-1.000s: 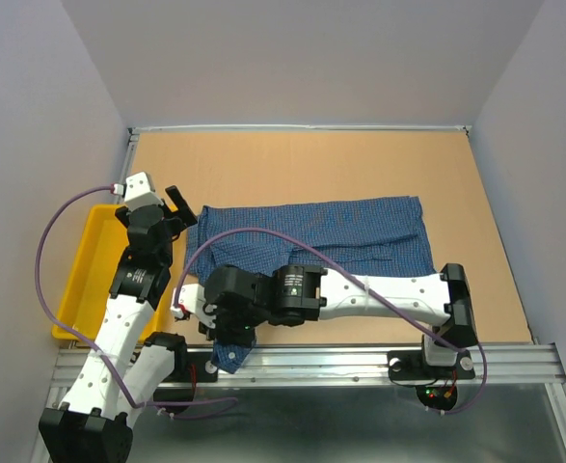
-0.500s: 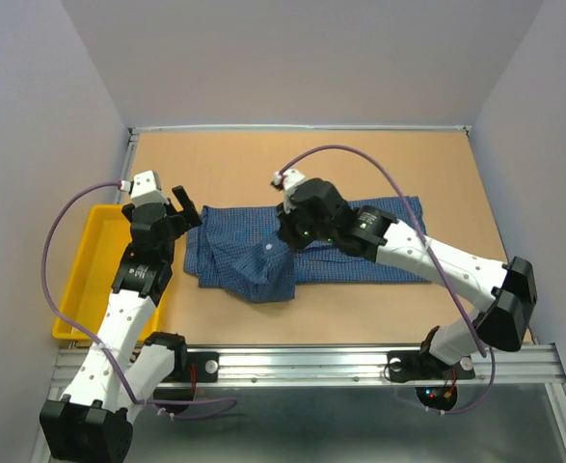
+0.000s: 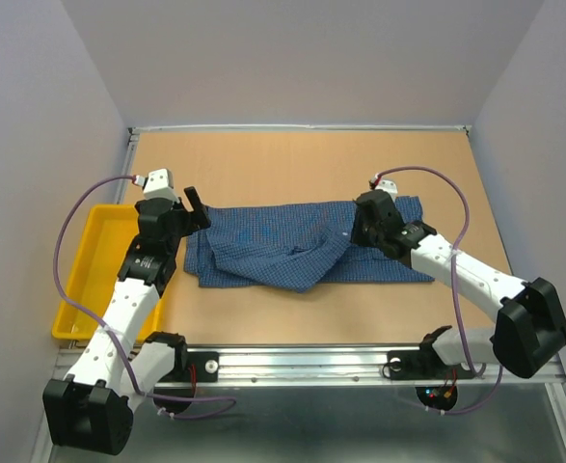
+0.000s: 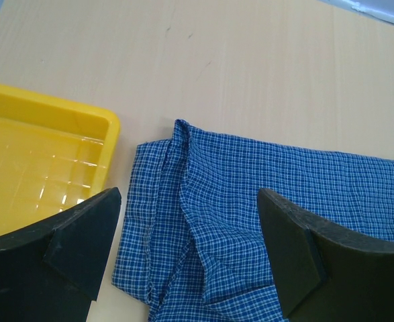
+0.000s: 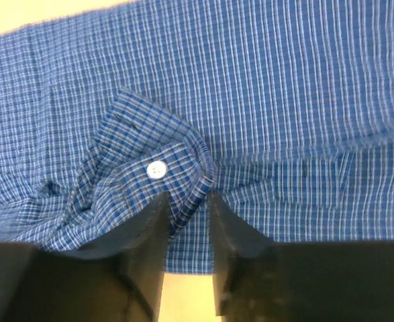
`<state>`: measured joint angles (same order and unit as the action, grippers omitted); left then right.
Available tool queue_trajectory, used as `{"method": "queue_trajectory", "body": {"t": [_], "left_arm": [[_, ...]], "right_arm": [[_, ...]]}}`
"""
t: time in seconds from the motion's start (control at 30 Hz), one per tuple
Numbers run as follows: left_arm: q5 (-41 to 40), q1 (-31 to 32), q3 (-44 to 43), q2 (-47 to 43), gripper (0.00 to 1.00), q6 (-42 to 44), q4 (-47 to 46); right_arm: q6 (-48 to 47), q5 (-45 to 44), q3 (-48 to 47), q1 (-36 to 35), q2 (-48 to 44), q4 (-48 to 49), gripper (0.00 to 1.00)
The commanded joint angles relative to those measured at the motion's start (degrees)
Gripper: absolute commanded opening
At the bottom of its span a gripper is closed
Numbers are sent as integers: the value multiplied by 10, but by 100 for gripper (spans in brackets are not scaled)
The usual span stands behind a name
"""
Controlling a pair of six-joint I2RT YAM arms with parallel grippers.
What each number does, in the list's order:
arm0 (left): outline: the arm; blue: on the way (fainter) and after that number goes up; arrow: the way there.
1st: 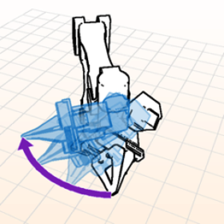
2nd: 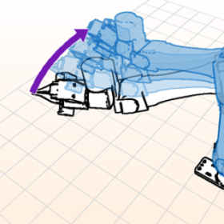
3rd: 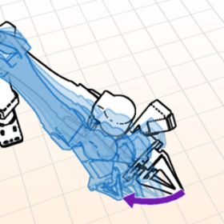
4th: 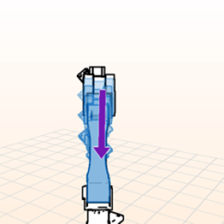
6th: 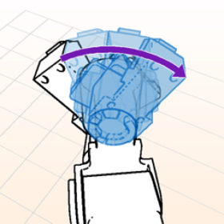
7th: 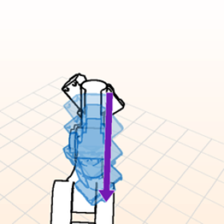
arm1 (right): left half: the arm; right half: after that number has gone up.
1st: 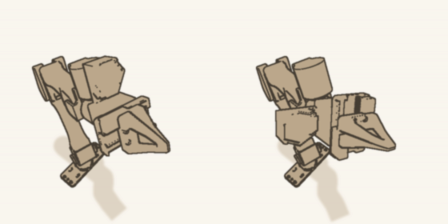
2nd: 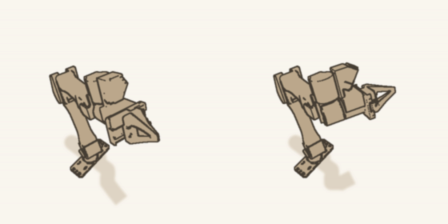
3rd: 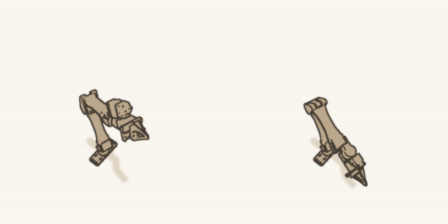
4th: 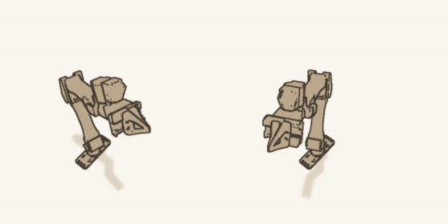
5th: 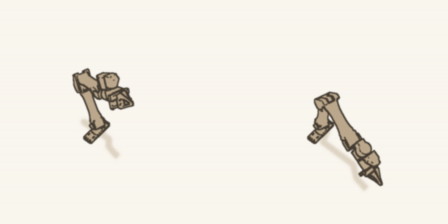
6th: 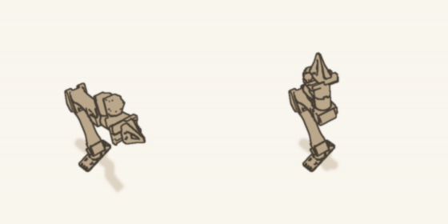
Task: Fold and stack the long sleeve shirts
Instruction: Fold the shirt
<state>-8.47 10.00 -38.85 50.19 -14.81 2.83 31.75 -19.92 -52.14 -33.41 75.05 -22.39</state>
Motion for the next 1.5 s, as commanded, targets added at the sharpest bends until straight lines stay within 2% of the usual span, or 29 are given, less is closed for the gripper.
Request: {"method": "queue_trajectory", "body": {"t": [0.0, 0.03, 0.1, 0.2, 0.27, 0.37, 0.5, 0.6, 0.73, 0.83, 1.0, 1.47], "left_arm": [[19, -2, 2, 1, 95, 10, -23], [21, -2, 2, 3, 95, 10, -24], [28, -2, 1, 6, 95, 10, -24], [37, -2, 1, 13, 95, 11, -24], [42, -2, -1, 19, 95, 11, -25], [47, -2, -3, 26, 95, 12, -25], [51, -2, -5, 31, 95, 13, -26], [54, -2, -3, 34, 95, 14, -26], [58, -2, -4, 36, 95, 14, -26], [61, -2, -5, 39, 95, 15, -25], [71, -2, -7, 48, 95, 14, -25], [77, -2, -7, 55, 95, 16, -26]], "right_arm": [[-6, 0, 39, -3, -52, 38, 57], [-21, 29, 42, -3, -67, 28, 63], [-49, 84, 35, -3, -70, 10, 67], [-66, 153, -5, -3, -43, -96, 69], [-58, 156, -25, -3, -36, -129, 69], [-58, 147, -45, -3, -51, -125, 69], [-84, 112, -81, -1, -2, -114, 72], [-89, 130, -84, 12, 50, -106, 72], [-79, 149, -68, 30, 82, -77, 66], [-64, 164, -25, 59, 74, -41, 56], [-69, 195, 5, 87, 83, 4, 47], [-81, 232, 59, 103, 128, 103, 47]]}}
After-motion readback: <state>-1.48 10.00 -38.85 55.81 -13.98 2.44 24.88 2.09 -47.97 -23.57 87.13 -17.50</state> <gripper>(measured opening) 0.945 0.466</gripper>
